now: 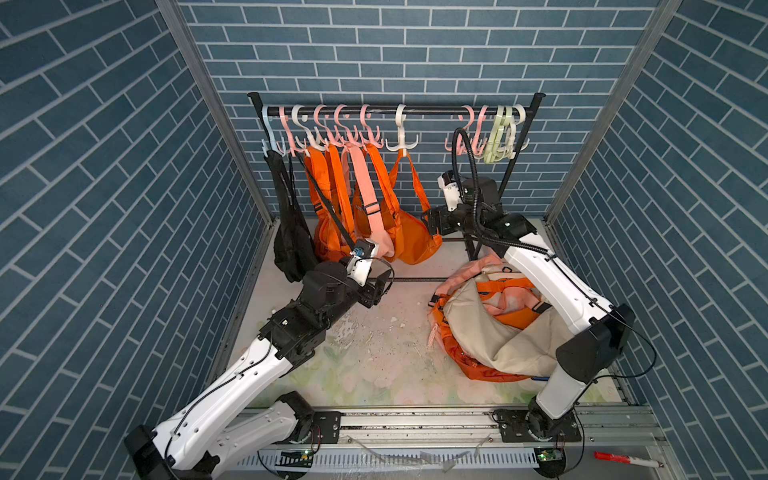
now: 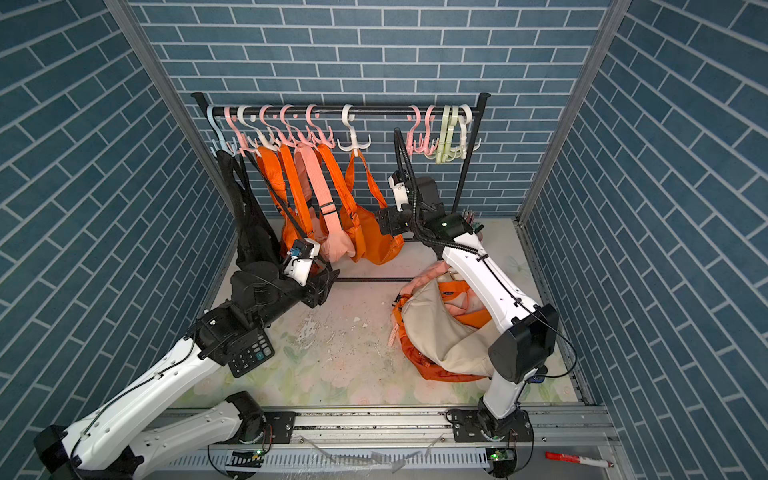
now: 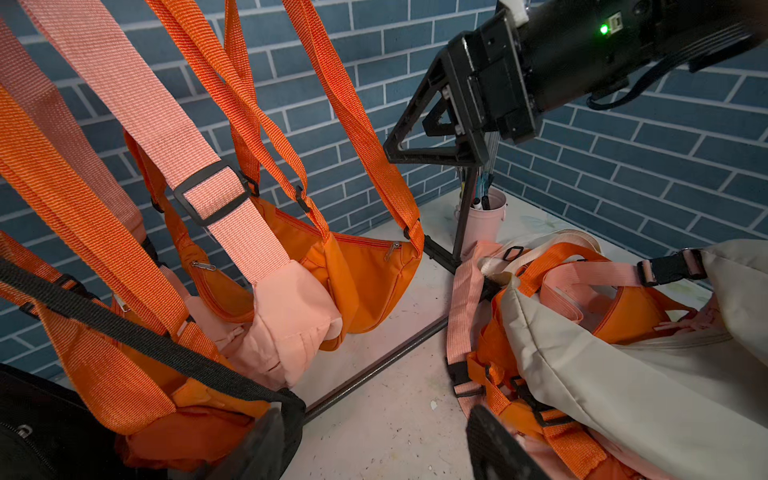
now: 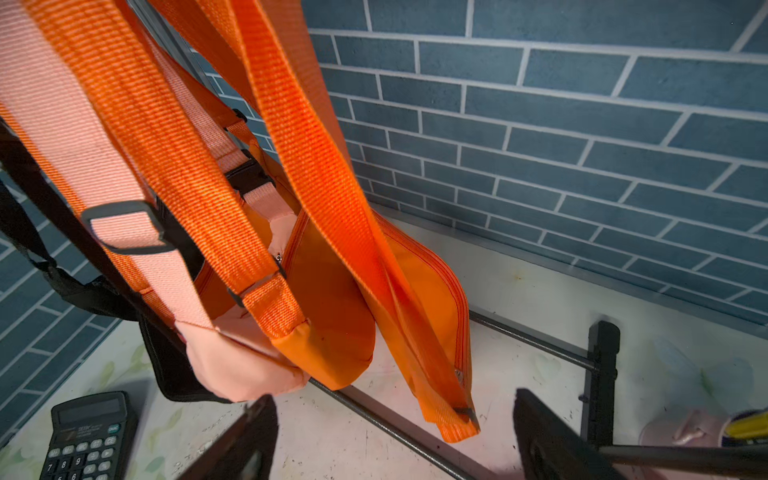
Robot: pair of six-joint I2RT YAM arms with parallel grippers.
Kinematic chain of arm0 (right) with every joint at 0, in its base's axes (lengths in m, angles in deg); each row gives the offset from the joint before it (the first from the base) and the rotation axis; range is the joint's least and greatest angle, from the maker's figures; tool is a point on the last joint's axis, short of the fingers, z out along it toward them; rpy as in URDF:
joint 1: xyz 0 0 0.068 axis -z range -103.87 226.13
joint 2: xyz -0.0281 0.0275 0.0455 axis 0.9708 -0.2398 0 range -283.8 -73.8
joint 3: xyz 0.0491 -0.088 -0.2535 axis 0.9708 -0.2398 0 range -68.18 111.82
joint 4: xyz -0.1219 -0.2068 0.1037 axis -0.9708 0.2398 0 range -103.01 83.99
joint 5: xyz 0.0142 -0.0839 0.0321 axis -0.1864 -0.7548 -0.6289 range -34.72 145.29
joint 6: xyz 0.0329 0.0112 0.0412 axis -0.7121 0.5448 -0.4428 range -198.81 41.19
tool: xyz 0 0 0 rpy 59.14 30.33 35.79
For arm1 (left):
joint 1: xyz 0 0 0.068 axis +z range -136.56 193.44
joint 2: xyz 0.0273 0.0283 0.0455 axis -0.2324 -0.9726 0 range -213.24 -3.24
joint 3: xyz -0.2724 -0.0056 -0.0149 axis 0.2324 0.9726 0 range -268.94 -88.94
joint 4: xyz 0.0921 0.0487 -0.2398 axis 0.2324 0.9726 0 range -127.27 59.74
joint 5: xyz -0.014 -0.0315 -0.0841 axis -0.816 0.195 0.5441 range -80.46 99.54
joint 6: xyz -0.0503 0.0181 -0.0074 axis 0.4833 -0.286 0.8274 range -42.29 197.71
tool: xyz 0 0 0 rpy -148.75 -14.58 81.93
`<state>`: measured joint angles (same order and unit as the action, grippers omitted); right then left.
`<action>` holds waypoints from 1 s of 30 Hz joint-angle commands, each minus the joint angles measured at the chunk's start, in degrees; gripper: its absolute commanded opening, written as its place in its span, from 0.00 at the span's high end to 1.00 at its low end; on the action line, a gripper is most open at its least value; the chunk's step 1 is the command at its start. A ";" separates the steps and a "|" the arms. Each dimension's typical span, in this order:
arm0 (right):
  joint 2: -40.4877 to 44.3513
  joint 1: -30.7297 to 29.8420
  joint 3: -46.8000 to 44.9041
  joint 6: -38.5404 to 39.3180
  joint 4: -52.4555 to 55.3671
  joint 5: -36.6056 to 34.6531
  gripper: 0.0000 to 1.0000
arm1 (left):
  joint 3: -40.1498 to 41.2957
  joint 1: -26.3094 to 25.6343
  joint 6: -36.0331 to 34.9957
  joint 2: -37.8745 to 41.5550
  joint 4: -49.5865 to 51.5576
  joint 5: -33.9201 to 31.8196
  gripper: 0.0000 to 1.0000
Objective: Take the bag off the hook
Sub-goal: Pick up the bag from the hook.
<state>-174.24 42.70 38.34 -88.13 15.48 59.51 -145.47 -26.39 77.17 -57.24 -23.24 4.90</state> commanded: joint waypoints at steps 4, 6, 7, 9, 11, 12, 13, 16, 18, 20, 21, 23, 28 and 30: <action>-5.40 1.46 7.03 1.67 1.97 2.93 0.15 | 0.52 1.16 0.57 0.38 -0.79 0.42 0.29; -6.78 1.87 8.45 1.04 1.83 3.53 0.17 | 0.55 1.25 0.54 0.57 -0.84 0.51 0.29; -7.38 2.04 9.10 0.77 1.92 3.66 0.18 | 0.55 1.31 0.54 0.65 -0.84 0.47 0.29; -8.55 2.15 10.54 0.40 1.94 3.90 0.21 | 0.55 1.59 0.54 0.91 -0.84 0.60 0.29; -9.64 2.15 11.69 0.36 1.84 4.29 0.25 | 0.48 1.84 0.54 1.16 -0.76 0.79 0.29; -10.25 2.14 12.40 0.29 1.81 4.32 0.28 | 0.46 1.95 0.58 1.27 -0.71 0.86 0.29; -10.79 2.16 13.04 0.17 1.91 4.42 0.32 | 0.46 2.04 0.55 1.31 -0.75 0.88 0.29; -12.17 2.19 14.58 -0.32 2.18 4.64 0.41 | 0.54 2.12 0.54 1.58 -0.75 0.82 0.29; -12.62 2.16 14.80 -0.91 1.93 4.92 0.46 | 0.47 2.13 0.54 1.61 -0.67 0.86 0.29; -12.85 2.14 14.56 -1.24 1.66 4.85 0.59 | 0.55 2.13 0.54 1.64 -0.74 0.99 0.29; -12.92 2.14 14.46 -1.39 1.62 4.75 0.73 | 0.55 2.13 0.49 1.62 -0.71 0.96 0.29; -12.77 2.14 14.04 -1.81 1.36 4.39 1.00 | 0.55 2.13 0.37 1.68 -0.75 1.00 0.29; -11.74 2.14 12.85 -2.19 1.04 3.86 1.00 | 0.72 2.13 0.36 1.64 -0.83 0.76 0.29; -10.65 2.14 11.82 -2.02 0.95 3.42 1.00 | 0.66 2.13 0.40 1.55 -0.78 0.67 0.29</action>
<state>-186.53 44.84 51.39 -89.93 16.60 63.54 -145.45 -24.67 77.26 -56.21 -23.42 5.55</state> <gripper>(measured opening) 0.048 0.709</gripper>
